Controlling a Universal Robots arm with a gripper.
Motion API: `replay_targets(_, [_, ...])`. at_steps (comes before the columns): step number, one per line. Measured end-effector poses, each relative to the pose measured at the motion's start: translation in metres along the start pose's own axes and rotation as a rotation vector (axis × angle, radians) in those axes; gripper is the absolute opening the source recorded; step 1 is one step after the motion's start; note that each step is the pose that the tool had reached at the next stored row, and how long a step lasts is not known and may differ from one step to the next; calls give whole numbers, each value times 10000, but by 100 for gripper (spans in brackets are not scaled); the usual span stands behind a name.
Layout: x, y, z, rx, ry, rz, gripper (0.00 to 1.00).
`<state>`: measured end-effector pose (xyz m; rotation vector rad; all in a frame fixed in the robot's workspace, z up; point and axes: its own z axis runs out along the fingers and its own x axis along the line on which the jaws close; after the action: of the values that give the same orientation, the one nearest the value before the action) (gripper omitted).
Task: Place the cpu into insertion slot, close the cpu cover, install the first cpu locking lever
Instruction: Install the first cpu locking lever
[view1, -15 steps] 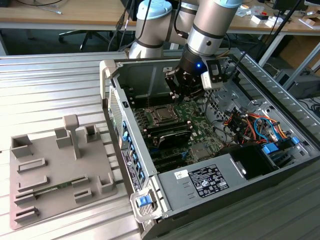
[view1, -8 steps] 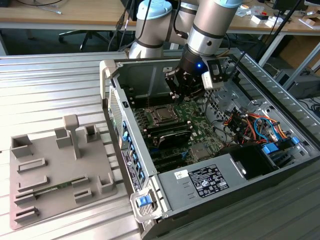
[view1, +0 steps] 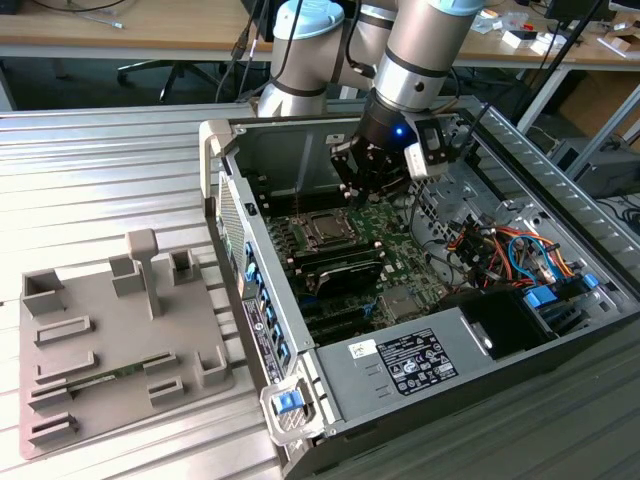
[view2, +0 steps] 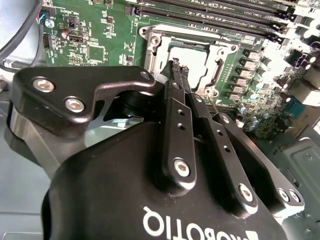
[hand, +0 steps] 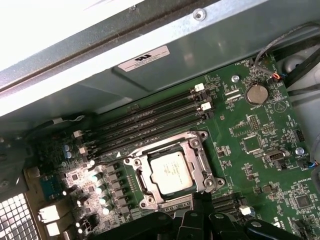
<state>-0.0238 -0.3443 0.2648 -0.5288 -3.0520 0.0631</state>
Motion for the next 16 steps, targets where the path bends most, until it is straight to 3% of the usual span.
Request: replay_targets(16, [0, 0, 0, 17, -23, -477, 11])
